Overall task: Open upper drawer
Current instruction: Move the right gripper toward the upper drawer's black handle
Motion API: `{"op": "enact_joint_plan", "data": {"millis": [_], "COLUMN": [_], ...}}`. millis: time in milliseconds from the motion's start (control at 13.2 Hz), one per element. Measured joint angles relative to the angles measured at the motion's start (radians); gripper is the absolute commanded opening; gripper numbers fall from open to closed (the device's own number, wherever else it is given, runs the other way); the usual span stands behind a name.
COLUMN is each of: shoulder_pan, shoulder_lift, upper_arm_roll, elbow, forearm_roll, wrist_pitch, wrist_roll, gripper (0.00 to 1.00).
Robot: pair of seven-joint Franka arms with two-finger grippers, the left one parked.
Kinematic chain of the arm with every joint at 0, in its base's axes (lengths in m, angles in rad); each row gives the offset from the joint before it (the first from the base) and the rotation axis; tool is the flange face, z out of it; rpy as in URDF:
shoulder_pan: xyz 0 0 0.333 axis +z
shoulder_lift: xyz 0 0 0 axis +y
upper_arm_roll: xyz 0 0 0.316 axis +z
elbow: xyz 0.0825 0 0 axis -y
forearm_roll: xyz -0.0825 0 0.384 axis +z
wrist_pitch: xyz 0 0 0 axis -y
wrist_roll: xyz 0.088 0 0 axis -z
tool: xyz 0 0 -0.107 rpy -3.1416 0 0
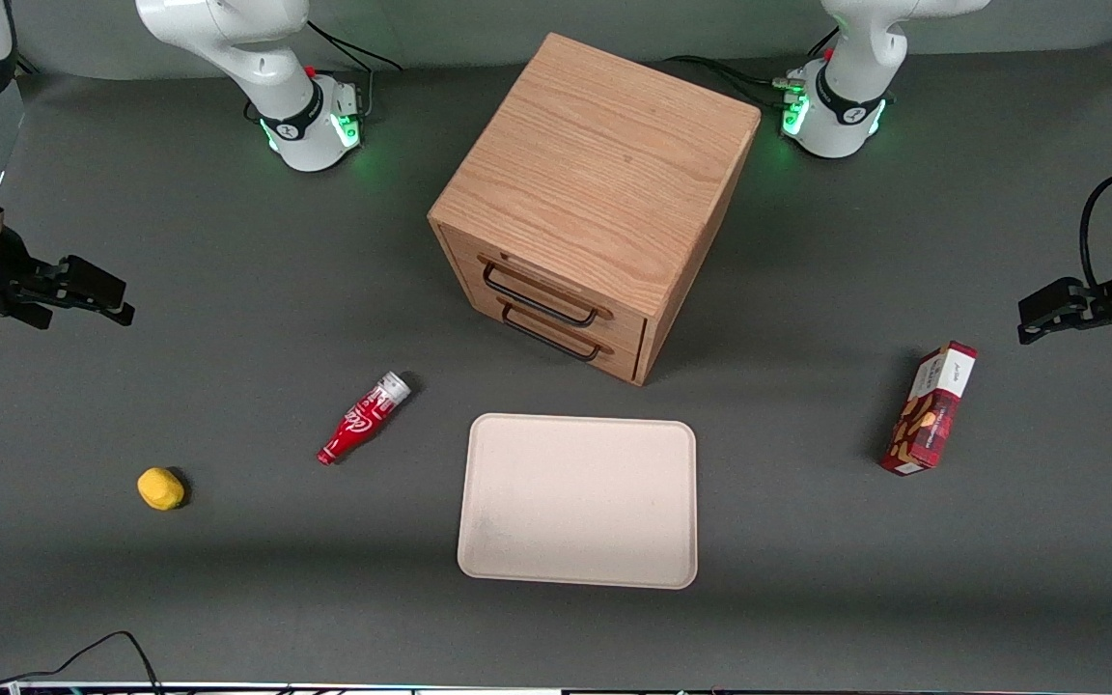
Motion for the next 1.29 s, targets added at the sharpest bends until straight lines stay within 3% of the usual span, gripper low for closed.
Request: {"op": "enact_joint_plan", "data": {"millis": [303, 605, 756, 1059, 1286], "shoulder_pan": [0.003, 0.064, 0.077, 0.082, 0.083], "shoulder_lift": [0.009, 0.010, 0.011, 0.021, 0.073], "upper_arm_roll": [-0.014, 0.026, 0.076, 0.181, 0.301], "elbow": [0.001, 0.001, 0.002, 0.000, 0.001], "forearm_roll": [0.000, -0.004, -0.006, -0.006, -0.003], "wrist_pitch": [-0.004, -0.040, -0.044, -0.087, -0.084], "wrist_roll": [0.000, 0.000, -0.028, -0.285, -0.357], "gripper": [1.00, 1.00, 1.00, 1.00, 1.00]}}
